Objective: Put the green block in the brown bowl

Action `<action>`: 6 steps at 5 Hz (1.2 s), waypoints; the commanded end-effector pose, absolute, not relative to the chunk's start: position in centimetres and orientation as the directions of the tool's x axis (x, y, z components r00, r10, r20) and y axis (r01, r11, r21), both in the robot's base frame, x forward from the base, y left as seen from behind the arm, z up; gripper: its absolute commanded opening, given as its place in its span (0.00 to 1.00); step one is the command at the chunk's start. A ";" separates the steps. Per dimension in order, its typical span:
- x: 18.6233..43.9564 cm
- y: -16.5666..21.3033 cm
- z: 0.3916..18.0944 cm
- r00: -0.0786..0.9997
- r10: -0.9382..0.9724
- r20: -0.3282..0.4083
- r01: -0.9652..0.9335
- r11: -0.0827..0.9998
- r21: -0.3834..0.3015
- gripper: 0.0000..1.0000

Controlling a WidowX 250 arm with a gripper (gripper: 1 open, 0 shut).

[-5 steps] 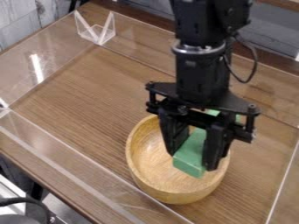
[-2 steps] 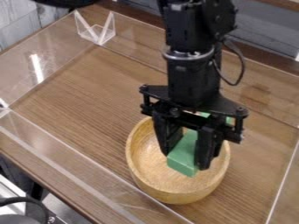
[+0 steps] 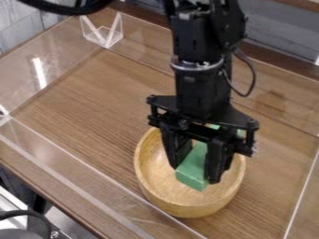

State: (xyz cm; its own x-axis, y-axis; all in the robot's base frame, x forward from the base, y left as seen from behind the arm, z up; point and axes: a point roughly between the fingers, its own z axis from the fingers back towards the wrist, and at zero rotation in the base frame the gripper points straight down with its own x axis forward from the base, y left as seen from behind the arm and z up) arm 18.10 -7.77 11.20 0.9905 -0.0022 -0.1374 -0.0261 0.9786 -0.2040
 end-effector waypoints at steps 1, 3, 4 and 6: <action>18.6 -7.6 11.6 0.994 0.014 -0.105 -0.036 0.976 -0.213 0.00; 18.7 -7.4 11.2 0.994 0.019 -0.107 -0.042 0.975 -0.217 0.00; 18.7 -7.3 11.0 0.994 0.021 -0.109 -0.045 0.975 -0.219 0.00; 18.7 -7.3 10.6 0.993 0.024 -0.112 -0.049 0.973 -0.223 0.00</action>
